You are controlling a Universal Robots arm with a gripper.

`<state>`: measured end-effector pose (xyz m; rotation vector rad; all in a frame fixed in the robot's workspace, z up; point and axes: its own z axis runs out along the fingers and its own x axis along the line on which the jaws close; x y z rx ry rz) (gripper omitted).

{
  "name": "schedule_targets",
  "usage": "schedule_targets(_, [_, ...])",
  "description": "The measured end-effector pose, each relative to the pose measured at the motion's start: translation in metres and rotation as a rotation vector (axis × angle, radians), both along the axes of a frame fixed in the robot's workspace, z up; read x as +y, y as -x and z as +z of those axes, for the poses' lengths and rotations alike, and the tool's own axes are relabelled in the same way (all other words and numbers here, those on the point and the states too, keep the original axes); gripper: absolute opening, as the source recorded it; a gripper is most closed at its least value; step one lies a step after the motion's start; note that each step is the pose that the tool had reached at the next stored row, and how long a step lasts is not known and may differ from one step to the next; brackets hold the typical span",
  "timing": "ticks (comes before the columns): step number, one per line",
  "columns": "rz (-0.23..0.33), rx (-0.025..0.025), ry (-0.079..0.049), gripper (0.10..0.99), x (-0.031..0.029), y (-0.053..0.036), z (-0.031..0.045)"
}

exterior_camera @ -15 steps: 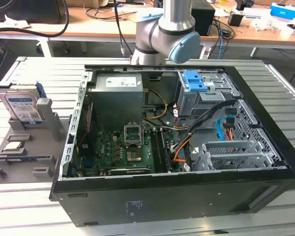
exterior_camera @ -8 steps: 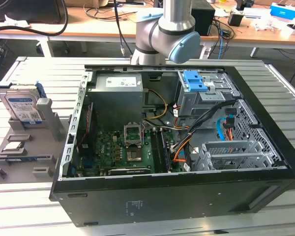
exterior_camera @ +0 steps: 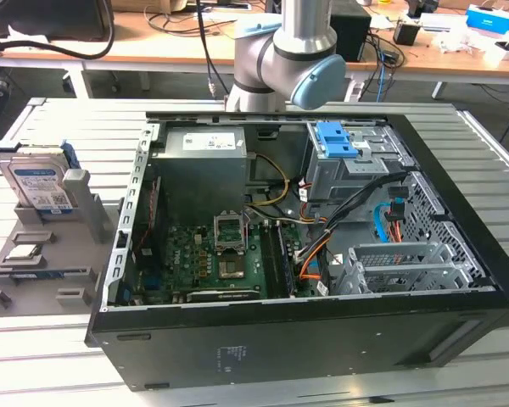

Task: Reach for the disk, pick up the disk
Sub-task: 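Pick up the disk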

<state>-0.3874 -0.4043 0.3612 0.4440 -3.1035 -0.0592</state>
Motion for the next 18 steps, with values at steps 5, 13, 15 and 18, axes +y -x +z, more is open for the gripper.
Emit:
schedule_targets(5, [0.049, 0.0, 0.0, 0.106, 0.0, 0.0, 0.0])
schedule_targets(13, [0.125, 0.0, 0.0, 0.106, 0.0, 0.0, 0.0])
schedule_targets(15, [0.144, 0.0, 0.0, 0.106, 0.0, 0.0, 0.0])
schedule_targets(18, [0.164, 0.0, 0.0, 0.106, 0.0, 0.0, 0.0])
